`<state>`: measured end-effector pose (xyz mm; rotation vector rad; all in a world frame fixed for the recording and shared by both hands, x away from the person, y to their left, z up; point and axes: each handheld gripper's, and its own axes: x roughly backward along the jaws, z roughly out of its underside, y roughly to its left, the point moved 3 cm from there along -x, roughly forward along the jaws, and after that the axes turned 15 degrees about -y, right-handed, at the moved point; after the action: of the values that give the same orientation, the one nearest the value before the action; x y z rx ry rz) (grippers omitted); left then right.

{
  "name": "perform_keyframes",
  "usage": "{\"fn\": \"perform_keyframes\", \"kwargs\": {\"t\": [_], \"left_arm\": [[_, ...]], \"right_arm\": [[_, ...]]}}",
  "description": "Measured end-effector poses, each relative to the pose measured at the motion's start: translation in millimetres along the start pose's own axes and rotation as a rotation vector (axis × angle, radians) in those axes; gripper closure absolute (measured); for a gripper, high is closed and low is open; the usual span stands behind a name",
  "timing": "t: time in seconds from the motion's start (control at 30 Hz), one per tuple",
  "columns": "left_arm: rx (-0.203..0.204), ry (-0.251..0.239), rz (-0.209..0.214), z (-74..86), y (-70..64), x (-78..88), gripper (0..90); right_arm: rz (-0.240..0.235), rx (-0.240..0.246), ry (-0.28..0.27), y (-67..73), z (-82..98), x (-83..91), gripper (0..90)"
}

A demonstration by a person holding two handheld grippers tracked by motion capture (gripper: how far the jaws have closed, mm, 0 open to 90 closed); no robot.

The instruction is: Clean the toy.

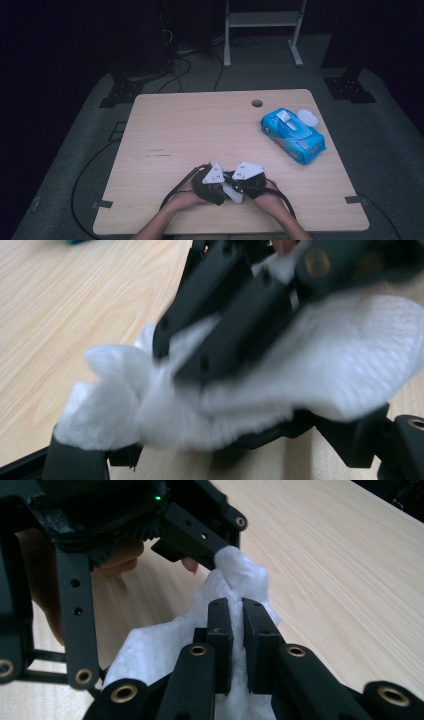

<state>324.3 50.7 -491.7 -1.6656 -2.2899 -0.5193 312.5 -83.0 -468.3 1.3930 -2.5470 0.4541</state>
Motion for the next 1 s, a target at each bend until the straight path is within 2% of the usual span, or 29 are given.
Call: {"fn": "perform_keyframes", "kwargs": {"t": [0.17,0.23,0.27,0.3,0.37,0.5,0.53,0.63,0.7,0.77,0.8,0.87,0.93,1.0], "left_arm": [[0.011,-0.010,0.001,-1.3,0.6,-1.7,24.0],[0.009,-0.012,0.000,-1.1,-0.1,-2.1,24.0],[0.011,-0.008,0.000,-0.6,-0.5,-2.0,24.0],[-0.001,0.006,0.004,0.3,-0.1,-1.2,24.0],[-0.010,0.012,0.007,1.2,0.4,0.1,24.0],[0.011,0.003,0.004,1.7,1.8,-0.3,24.0],[0.013,0.000,0.004,2.1,1.6,-0.7,24.0],[0.002,0.008,0.003,1.5,2.2,0.0,24.0],[-0.009,0.017,-0.002,1.1,3.8,1.7,24.0],[-0.009,0.025,-0.003,3.5,4.9,3.4,24.0],[0.003,0.015,-0.009,4.2,5.3,3.6,24.0],[-0.002,0.024,-0.018,5.0,7.2,5.1,24.0],[0.018,0.014,-0.025,5.7,9.5,5.3,24.0],[0.034,0.000,-0.025,5.1,11.0,5.8,24.0]], "right_arm": [[0.049,-0.036,0.003,-9.8,2.7,4.8,82.6],[0.031,-0.048,-0.006,-5.5,1.5,2.5,82.6],[0.007,-0.054,-0.013,-2.1,1.3,0.4,82.6],[-0.013,-0.051,-0.012,1.4,1.3,-1.6,82.6],[-0.017,-0.024,0.002,1.5,1.5,-2.5,82.6],[0.041,-0.030,0.021,-12.9,6.0,9.7,82.5],[0.040,-0.035,0.027,-15.0,7.6,12.8,82.5],[-0.001,-0.045,0.030,-9.6,8.1,14.6,82.5],[-0.077,-0.048,0.019,2.2,6.6,10.6,82.5],[-0.102,-0.003,0.037,10.0,5.8,6.3,82.5],[-0.108,-0.001,0.042,9.1,5.7,6.1,82.5],[-0.078,-0.020,0.044,0.9,7.3,9.1,82.4],[-0.026,-0.027,0.055,-9.5,10.4,15.7,82.5],[-0.004,-0.036,0.054,-15.9,12.4,21.4,82.5]]}}
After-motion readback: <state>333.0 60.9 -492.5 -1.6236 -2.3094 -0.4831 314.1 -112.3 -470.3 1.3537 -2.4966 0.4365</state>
